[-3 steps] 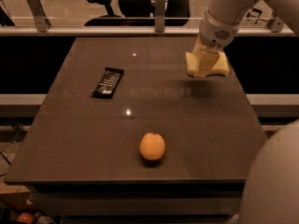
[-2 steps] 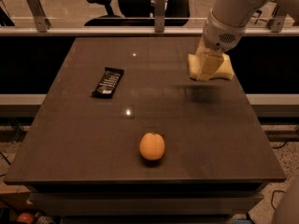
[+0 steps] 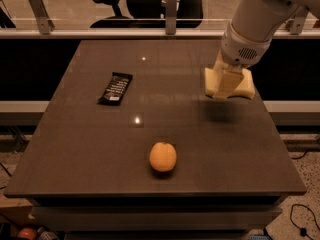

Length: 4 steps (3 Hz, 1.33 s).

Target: Move sponge near rxbar chocolate

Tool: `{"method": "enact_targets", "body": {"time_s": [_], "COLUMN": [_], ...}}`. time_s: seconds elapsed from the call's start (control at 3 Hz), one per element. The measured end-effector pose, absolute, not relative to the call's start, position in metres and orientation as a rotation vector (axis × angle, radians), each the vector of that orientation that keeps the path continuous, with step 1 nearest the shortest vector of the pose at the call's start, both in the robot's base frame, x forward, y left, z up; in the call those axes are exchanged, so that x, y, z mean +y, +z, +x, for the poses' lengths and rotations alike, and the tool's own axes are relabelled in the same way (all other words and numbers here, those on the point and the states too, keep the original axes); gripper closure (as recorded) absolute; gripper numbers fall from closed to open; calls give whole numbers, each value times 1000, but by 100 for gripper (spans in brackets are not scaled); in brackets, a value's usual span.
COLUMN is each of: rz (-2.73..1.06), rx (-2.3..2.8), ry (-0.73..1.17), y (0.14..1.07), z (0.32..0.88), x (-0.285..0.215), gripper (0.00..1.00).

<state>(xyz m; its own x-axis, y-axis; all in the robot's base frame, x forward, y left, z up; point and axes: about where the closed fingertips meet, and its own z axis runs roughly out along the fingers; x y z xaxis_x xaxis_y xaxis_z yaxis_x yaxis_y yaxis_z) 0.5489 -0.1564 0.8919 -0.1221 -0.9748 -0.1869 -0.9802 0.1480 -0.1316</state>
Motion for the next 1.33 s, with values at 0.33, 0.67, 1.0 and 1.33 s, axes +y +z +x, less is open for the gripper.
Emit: {"method": "enact_targets", "body": {"time_s": [0.33, 0.67, 1.0, 1.33], "rz": [-1890, -1885, -1910, -1932], "rx": [2227, 2241, 2219, 2205], "ry": [61, 106, 146, 159], "y": [884, 875, 866, 862], "z": [538, 528, 516, 499], "x": [-155, -151, -141, -130], "gripper": [100, 100, 100, 100]}}
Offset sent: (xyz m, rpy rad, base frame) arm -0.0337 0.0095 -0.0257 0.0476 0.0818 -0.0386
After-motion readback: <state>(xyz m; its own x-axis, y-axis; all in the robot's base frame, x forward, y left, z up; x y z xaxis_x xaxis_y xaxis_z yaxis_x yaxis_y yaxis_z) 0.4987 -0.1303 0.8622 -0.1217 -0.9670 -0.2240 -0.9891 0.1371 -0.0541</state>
